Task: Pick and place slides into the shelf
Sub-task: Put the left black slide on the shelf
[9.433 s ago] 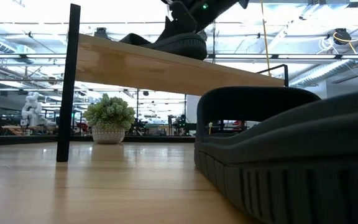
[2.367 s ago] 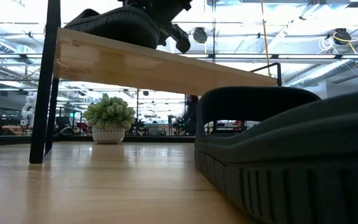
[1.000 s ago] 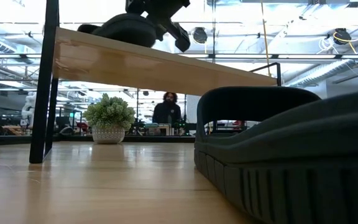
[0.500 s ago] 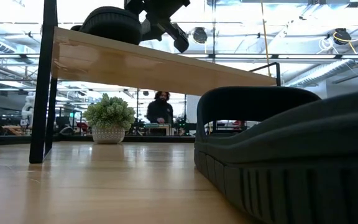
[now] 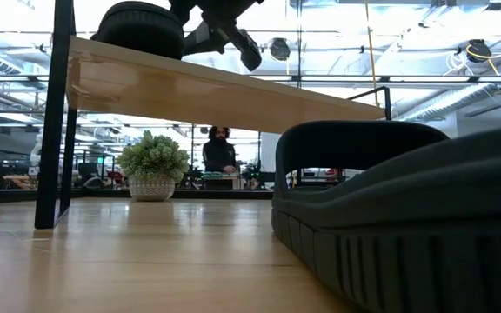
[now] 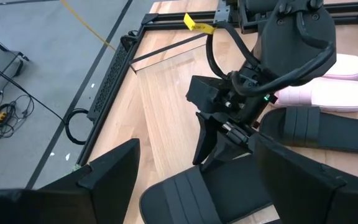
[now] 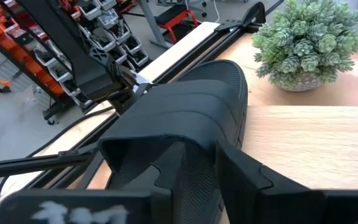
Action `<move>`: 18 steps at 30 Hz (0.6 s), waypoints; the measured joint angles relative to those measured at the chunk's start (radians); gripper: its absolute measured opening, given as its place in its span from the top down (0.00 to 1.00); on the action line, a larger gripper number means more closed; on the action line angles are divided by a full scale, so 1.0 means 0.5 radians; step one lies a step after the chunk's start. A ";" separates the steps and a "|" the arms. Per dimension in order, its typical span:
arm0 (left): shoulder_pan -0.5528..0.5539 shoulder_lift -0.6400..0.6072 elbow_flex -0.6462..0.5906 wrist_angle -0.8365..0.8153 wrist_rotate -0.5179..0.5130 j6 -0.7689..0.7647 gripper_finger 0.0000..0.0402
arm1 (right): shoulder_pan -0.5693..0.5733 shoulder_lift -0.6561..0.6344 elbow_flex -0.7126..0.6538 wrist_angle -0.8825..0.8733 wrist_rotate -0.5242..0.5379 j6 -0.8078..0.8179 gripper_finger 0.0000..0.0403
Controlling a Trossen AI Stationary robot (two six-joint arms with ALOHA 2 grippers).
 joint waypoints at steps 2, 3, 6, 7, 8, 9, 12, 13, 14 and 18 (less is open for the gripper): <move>0.000 0.000 0.000 0.000 0.001 0.000 0.21 | 0.000 0.000 0.000 0.000 0.000 0.005 0.76; 0.000 0.000 0.000 0.000 0.001 0.000 0.21 | -0.001 0.000 0.000 0.000 0.000 0.010 0.75; 0.000 0.000 0.000 -0.001 0.001 -0.001 0.22 | -0.001 0.000 0.000 -0.002 0.000 0.015 0.72; 0.000 0.000 0.000 0.000 0.001 -0.001 0.22 | -0.001 0.000 0.000 -0.002 0.000 0.015 0.72; 0.000 0.000 0.000 0.000 0.001 -0.001 0.22 | 0.000 0.000 0.000 -0.002 0.000 0.015 0.71; 0.000 0.000 0.000 0.000 0.001 -0.001 0.21 | 0.000 0.000 0.000 -0.003 0.001 0.015 0.71; 0.000 0.000 0.000 0.000 0.001 -0.002 0.21 | 0.000 0.000 0.000 -0.003 0.000 0.015 0.71; 0.000 0.000 0.000 0.000 0.001 -0.002 0.21 | 0.001 0.000 0.000 -0.003 0.000 0.015 0.71; 0.000 0.000 0.000 -0.001 0.001 -0.002 0.21 | 0.002 0.000 0.000 -0.003 0.000 0.016 0.71; 0.000 0.000 0.000 -0.001 0.002 -0.002 0.22 | 0.003 0.000 0.000 -0.007 0.000 0.044 0.71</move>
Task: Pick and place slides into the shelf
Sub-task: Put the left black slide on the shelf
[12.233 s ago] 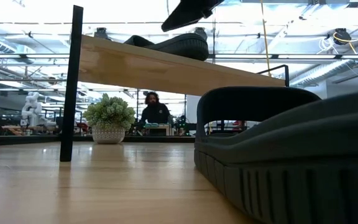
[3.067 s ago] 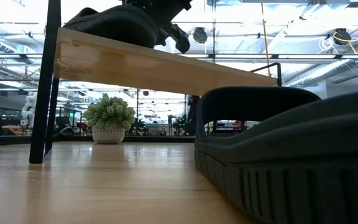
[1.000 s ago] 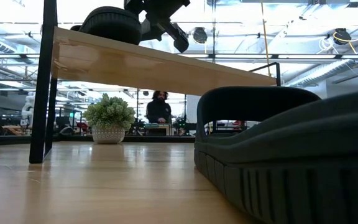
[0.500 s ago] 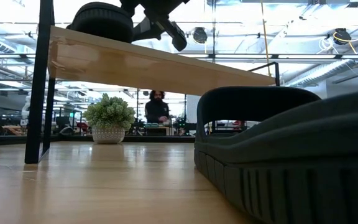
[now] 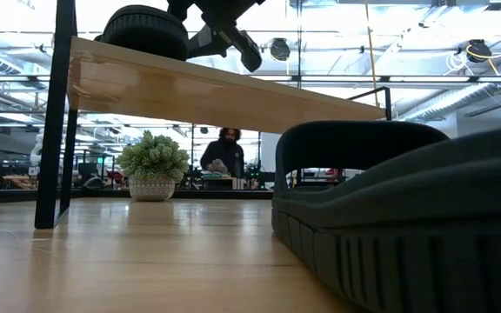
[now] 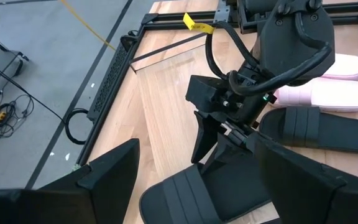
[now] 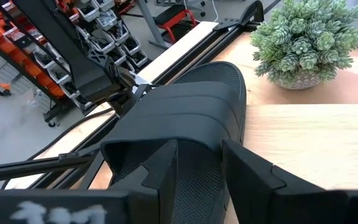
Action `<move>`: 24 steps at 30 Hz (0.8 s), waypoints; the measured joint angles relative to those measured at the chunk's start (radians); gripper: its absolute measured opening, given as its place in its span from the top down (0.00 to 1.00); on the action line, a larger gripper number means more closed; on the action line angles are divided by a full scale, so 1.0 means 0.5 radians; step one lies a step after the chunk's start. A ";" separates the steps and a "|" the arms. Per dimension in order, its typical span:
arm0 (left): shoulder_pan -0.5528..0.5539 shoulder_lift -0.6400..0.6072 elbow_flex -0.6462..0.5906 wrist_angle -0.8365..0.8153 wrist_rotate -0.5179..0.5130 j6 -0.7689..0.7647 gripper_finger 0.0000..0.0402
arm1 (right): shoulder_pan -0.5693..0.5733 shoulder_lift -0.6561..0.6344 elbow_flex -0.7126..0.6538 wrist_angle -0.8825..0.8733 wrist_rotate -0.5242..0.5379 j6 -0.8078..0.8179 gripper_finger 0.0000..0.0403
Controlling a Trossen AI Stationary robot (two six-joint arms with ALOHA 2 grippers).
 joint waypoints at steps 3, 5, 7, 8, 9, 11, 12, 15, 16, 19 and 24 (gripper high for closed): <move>0.000 0.000 0.000 0.001 0.000 -0.001 0.22 | 0.003 0.000 0.000 -0.034 0.001 0.019 0.71; 0.000 0.000 0.000 0.001 0.000 -0.001 0.22 | 0.008 0.000 0.000 -0.036 0.002 0.024 0.71; 0.000 0.000 0.000 0.000 0.000 -0.001 0.22 | 0.013 0.000 0.000 -0.035 0.005 0.024 0.71; 0.000 0.000 0.000 0.000 0.000 -0.001 0.22 | 0.017 0.000 0.000 -0.035 0.005 0.024 0.71; 0.000 0.000 0.000 0.001 0.000 -0.001 0.23 | 0.019 0.000 0.000 -0.035 0.006 0.024 0.71; 0.000 0.000 0.000 0.000 0.000 -0.001 0.23 | 0.024 0.000 0.000 -0.034 0.007 0.024 0.71; 0.000 0.000 0.000 0.000 0.000 -0.001 0.23 | 0.028 0.000 0.000 -0.033 0.008 0.024 0.71; 0.001 0.000 0.000 0.001 0.000 0.001 0.23 | 0.043 0.000 0.000 -0.031 0.016 0.024 0.71; 0.000 0.000 0.000 0.000 0.000 0.008 0.23 | 0.045 0.000 0.000 -0.031 0.016 0.024 0.71; 0.000 0.000 0.000 0.000 0.000 0.027 0.23 | 0.050 0.000 0.000 -0.031 0.018 0.024 0.71; 0.000 0.000 0.000 0.001 -0.001 0.027 0.23 | 0.050 0.000 0.000 -0.038 0.020 0.009 0.71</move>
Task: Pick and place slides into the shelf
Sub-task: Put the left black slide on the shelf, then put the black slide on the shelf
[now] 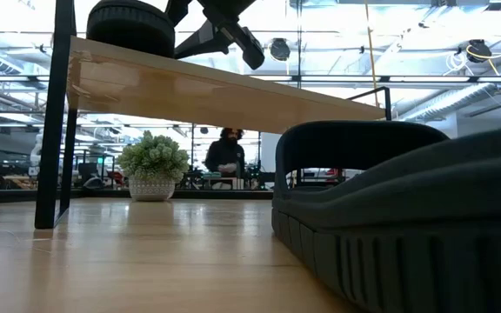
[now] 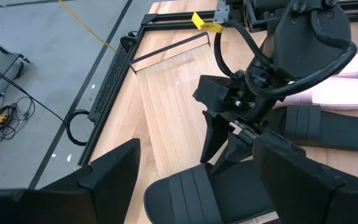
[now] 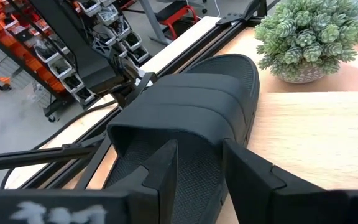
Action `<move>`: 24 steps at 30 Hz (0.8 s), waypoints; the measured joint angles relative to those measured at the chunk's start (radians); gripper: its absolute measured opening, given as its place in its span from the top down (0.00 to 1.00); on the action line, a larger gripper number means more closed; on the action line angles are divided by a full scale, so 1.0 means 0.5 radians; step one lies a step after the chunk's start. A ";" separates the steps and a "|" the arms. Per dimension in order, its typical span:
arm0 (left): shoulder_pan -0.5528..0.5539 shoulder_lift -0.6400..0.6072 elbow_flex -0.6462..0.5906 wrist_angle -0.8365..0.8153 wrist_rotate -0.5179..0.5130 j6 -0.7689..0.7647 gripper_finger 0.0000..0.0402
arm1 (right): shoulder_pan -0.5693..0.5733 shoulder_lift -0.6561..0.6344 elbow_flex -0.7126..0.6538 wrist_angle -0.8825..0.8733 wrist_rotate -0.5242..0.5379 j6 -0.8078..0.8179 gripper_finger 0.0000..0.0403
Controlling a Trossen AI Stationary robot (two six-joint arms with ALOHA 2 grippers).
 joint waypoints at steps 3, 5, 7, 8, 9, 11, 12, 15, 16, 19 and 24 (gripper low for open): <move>0.000 0.000 0.000 0.000 0.001 0.001 0.23 | -0.002 0.000 0.000 -0.022 -0.001 -0.006 0.71; 0.000 0.000 0.000 0.000 0.001 0.001 0.23 | -0.003 0.000 0.000 -0.052 -0.003 -0.002 0.71; 0.000 0.000 0.000 0.000 0.000 0.001 0.23 | -0.003 0.000 0.000 -0.065 -0.003 -0.001 0.71; 0.001 0.000 0.000 0.000 0.001 0.001 0.23 | -0.003 0.000 0.000 -0.064 -0.003 -0.002 0.71; 0.001 0.000 0.000 0.000 0.000 0.001 0.23 | -0.003 0.000 0.000 -0.064 -0.003 -0.001 0.71; 0.000 0.000 0.000 0.000 0.000 0.001 0.23 | -0.003 0.000 0.000 -0.065 -0.003 -0.001 0.71; 0.001 0.000 0.000 0.000 0.000 0.001 0.23 | -0.003 0.000 0.000 -0.065 -0.003 -0.001 0.71; 0.000 0.000 0.000 0.000 0.000 0.001 0.23 | -0.003 -0.012 0.000 -0.070 -0.004 -0.009 0.71; 0.000 0.000 0.000 0.000 0.000 0.001 0.23 | -0.003 -0.015 0.000 -0.065 -0.004 -0.017 0.71; 0.000 0.000 0.000 0.001 0.000 0.002 0.23 | 0.006 -0.049 0.000 -0.079 0.036 -0.043 0.71; 0.000 0.000 0.000 0.006 0.000 0.002 0.23 | 0.029 -0.073 0.001 -0.103 0.041 -0.052 0.71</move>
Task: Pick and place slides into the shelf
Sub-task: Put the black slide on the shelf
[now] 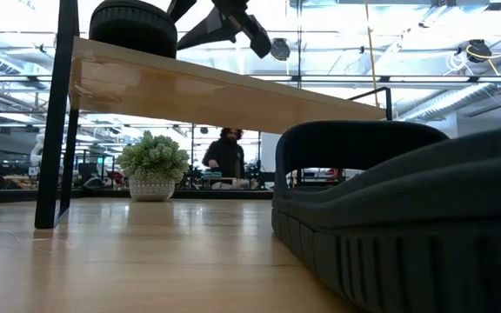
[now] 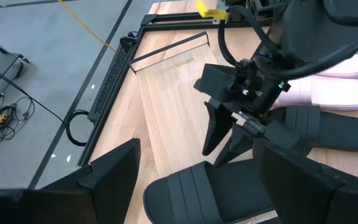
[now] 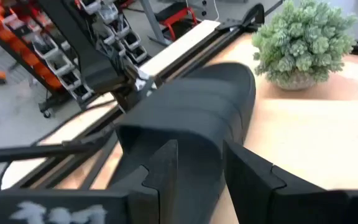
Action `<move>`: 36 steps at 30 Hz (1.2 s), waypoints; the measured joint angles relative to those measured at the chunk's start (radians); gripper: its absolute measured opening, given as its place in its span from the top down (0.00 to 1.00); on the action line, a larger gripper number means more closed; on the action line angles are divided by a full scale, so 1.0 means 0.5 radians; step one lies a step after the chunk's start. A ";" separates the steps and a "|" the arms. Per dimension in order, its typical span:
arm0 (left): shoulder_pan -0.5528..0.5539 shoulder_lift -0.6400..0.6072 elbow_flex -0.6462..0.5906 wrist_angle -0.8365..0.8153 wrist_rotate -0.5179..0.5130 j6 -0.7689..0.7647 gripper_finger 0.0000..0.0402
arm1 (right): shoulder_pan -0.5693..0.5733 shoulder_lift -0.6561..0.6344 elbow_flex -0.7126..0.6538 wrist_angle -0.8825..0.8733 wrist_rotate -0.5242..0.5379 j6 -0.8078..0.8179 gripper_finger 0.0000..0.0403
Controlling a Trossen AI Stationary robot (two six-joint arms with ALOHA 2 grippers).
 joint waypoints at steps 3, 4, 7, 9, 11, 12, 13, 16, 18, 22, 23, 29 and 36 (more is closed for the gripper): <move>0.000 0.000 0.000 0.000 0.000 0.000 0.23 | 0.032 -0.005 0.000 -0.001 0.001 0.000 0.71; 0.000 0.000 0.000 0.001 -0.001 0.000 0.23 | 0.048 -0.014 0.000 -0.001 0.001 0.000 0.71; 0.000 0.000 0.000 0.001 -0.001 -0.002 0.23 | 0.115 -0.068 0.000 -0.003 0.000 -0.029 0.71; 0.000 0.000 0.000 0.001 0.000 -0.002 0.23 | 0.163 -0.136 0.000 0.001 0.023 -0.106 0.71; 0.000 0.000 0.000 0.001 0.024 -0.001 0.23 | 0.212 -0.227 -0.001 -0.008 0.099 -0.243 0.71; -0.003 0.000 0.000 0.001 0.066 -0.003 0.23 | 0.234 -0.281 -0.001 -0.012 0.145 -0.335 0.71; -0.009 0.000 0.000 0.004 0.109 -0.021 0.23 | 0.258 -0.342 -0.001 -0.026 0.185 -0.435 0.71; -0.036 0.007 0.000 0.097 0.208 -0.191 0.23 | 0.318 -0.528 -0.001 -0.045 0.280 -0.706 0.71; -0.070 0.011 -0.003 0.207 0.227 -0.321 0.23 | 0.356 -0.646 0.000 -0.067 0.324 -0.855 0.71; -0.153 0.010 -0.092 0.578 0.223 -0.426 0.23 | 0.422 -0.848 0.000 -0.164 0.332 -1.108 0.71; -0.178 0.010 -0.134 0.705 0.208 -0.427 0.23 | 0.436 -0.888 0.000 -0.198 0.332 -1.152 0.71; -0.267 0.063 -0.571 1.711 0.069 -0.381 0.23 | 0.541 -1.078 0.000 -0.629 0.323 -1.242 0.71; -0.239 0.386 -0.863 2.751 -0.005 -0.390 0.23 | 0.687 -1.247 0.000 -1.118 0.311 -1.138 0.71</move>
